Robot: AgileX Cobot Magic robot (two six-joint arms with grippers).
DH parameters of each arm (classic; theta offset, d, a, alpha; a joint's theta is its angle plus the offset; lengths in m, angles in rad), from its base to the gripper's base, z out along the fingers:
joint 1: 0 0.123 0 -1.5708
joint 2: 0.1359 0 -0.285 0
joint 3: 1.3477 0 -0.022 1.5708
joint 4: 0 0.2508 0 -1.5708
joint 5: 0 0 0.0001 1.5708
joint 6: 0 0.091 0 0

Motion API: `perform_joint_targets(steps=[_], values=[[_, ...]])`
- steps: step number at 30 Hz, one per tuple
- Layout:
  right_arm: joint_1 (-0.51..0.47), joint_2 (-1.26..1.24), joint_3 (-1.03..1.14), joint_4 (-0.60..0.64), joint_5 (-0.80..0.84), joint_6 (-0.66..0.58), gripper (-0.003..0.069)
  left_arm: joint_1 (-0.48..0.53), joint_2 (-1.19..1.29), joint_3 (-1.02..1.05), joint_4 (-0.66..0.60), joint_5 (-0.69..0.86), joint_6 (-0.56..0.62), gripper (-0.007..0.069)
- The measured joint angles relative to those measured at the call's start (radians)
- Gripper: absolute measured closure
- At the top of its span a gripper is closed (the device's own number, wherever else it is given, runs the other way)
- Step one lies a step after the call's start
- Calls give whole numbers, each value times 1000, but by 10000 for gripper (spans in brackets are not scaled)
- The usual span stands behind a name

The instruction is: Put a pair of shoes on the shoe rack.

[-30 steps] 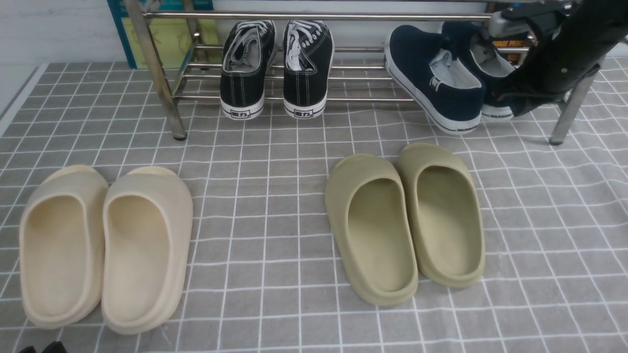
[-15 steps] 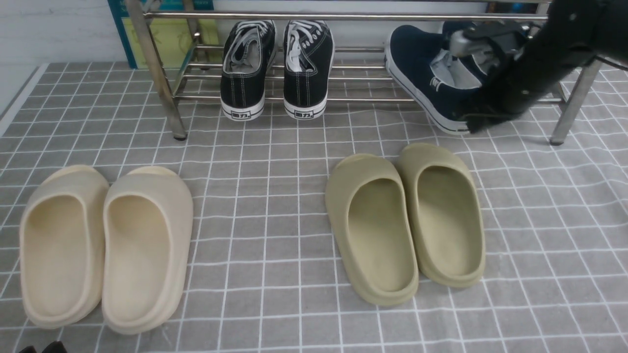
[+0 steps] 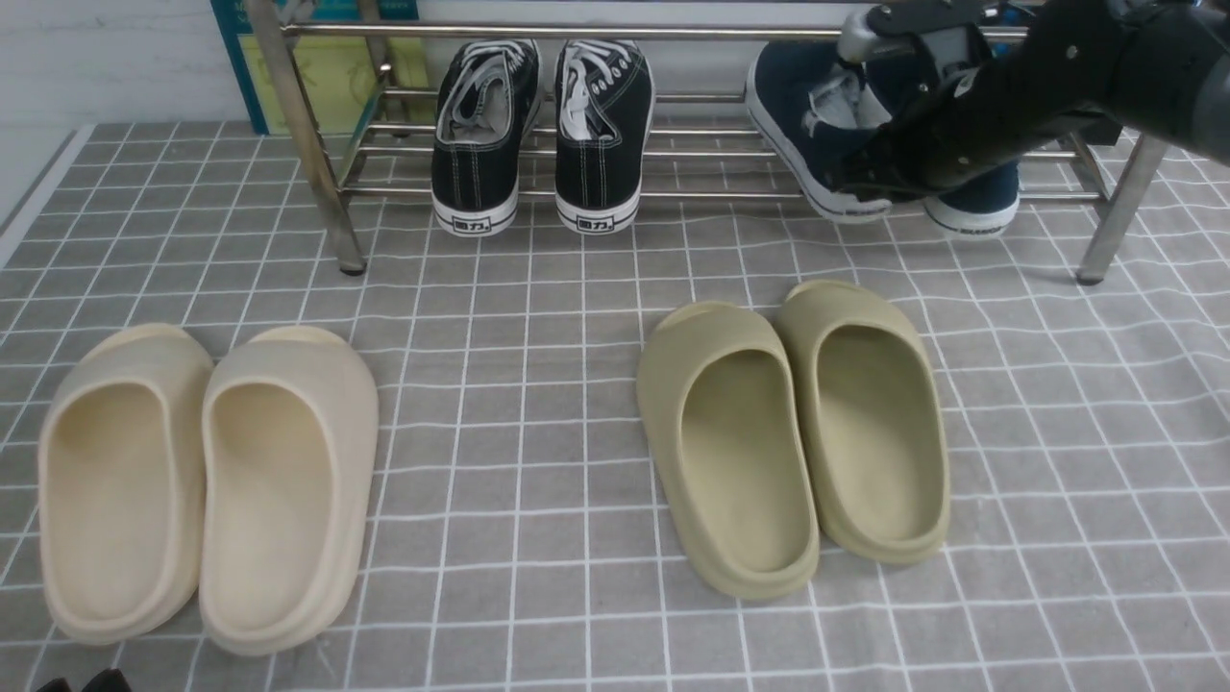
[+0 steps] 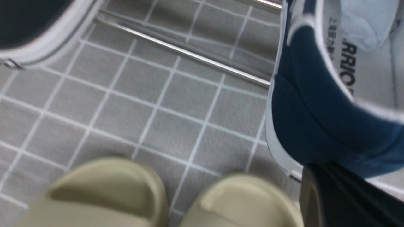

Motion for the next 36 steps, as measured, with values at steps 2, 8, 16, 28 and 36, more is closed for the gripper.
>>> perform_joint_targets(steps=[2,8,16,28,36], values=[[-1,-1,0,-10,34,0,651,0,0,0,0,0,0,386],[-1,-68,0,-12,172,0,648,0,0,0,0,0,0,386],[-10,-452,150,-12,203,-1,645,0,0,0,0,0,0,386],[-10,-959,673,21,-1,-2,643,0,0,0,0,0,0,386],[-10,-1191,760,36,83,-2,638,0,0,0,0,0,0,386]])
